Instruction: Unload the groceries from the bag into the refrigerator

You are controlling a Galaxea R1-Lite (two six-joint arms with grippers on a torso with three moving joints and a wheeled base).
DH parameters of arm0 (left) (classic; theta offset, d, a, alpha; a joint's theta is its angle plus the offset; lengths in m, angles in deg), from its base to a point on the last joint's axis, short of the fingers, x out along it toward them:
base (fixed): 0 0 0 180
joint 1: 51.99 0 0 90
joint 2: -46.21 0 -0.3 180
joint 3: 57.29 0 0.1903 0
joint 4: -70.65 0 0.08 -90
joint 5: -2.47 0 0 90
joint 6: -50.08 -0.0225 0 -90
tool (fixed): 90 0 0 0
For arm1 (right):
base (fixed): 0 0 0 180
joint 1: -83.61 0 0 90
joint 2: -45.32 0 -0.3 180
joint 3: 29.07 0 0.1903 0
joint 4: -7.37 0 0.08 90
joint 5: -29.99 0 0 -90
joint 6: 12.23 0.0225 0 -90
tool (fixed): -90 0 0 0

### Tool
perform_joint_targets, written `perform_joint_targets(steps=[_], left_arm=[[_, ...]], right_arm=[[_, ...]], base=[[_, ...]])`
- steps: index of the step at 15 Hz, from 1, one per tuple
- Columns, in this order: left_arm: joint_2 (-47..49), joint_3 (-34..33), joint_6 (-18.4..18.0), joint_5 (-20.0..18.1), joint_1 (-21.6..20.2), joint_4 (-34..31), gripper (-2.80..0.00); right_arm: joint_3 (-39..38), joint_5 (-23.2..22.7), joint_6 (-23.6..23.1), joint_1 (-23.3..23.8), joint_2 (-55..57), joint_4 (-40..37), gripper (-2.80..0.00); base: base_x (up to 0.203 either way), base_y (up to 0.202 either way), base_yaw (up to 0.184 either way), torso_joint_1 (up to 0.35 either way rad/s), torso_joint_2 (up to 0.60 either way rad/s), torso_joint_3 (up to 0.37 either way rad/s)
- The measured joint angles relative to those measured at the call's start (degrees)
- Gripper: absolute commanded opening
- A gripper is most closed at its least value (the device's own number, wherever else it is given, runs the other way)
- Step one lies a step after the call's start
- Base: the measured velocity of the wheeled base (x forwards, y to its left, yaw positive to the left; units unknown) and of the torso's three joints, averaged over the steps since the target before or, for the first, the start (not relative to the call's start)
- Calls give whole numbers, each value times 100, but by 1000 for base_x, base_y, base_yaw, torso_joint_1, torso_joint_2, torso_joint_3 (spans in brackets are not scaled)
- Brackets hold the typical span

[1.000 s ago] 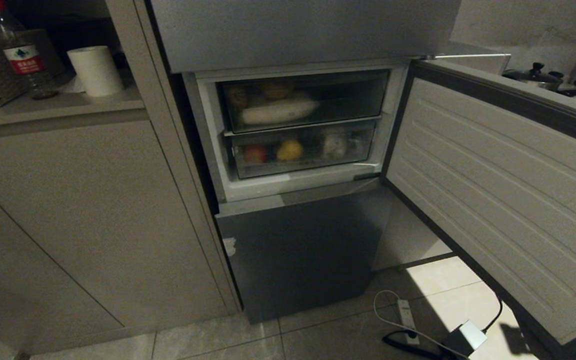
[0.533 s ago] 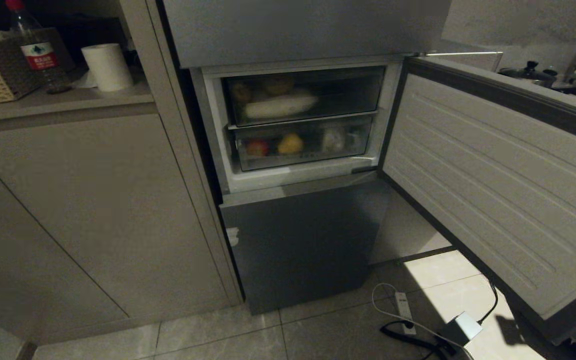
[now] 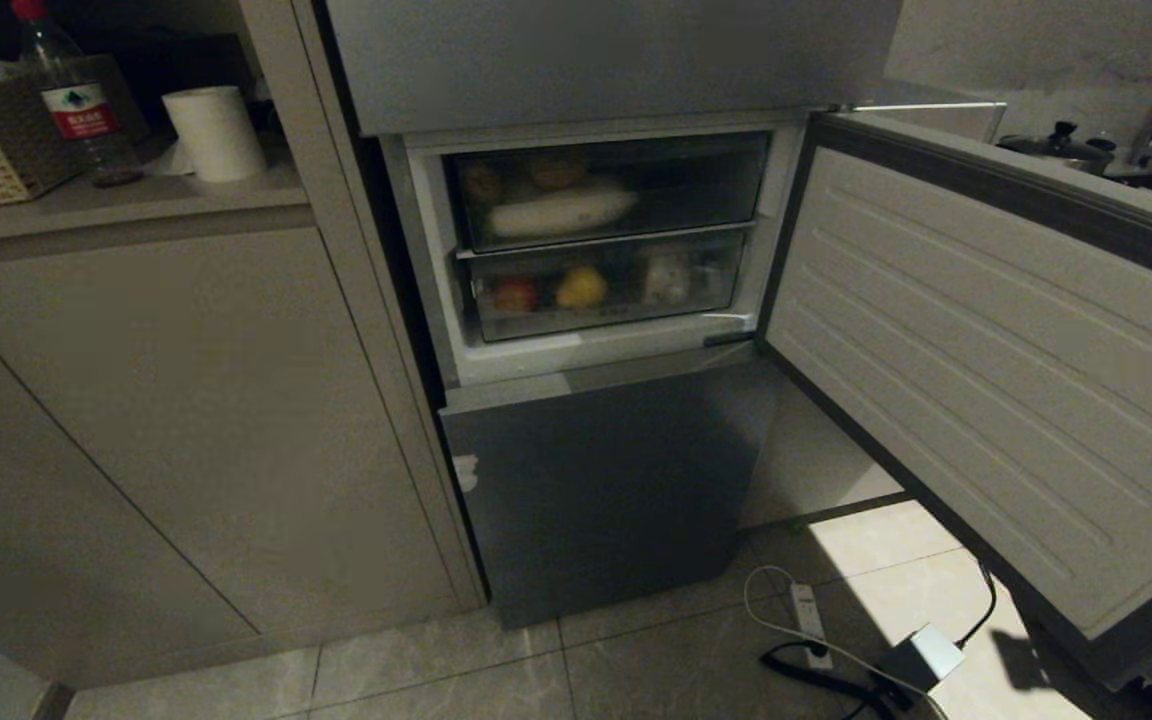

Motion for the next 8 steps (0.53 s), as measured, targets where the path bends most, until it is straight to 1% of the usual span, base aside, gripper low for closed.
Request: perform_joint_targets(steps=[2, 4, 5, 6, 8], left_arm=[[0, 0, 2, 0, 0, 1, -280], [0, 0, 2, 0, 0, 1, -280], [0, 0, 3, 0, 0, 1, -280], [0, 0, 3, 0, 0, 2, -280], [0, 0, 4, 0, 0, 3, -280]], right_arm=[[374, -682, -110, 1038, 425, 505, -280], [673, -1431, -221, 1782, 721, 1255, -280], [781, -1613, -236, 2094, 850, 1594, -280], [849, -1657, -222, 2424, 957, 1776, -280], [857, -1750, -59, 3204, 1144, 1863, -280]], base=[[0, 0, 0, 0, 0, 0], [0, 0, 0, 0, 0, 0], [0, 0, 0, 0, 0, 0], [0, 0, 0, 0, 0, 0], [0, 0, 0, 0, 0, 0]])
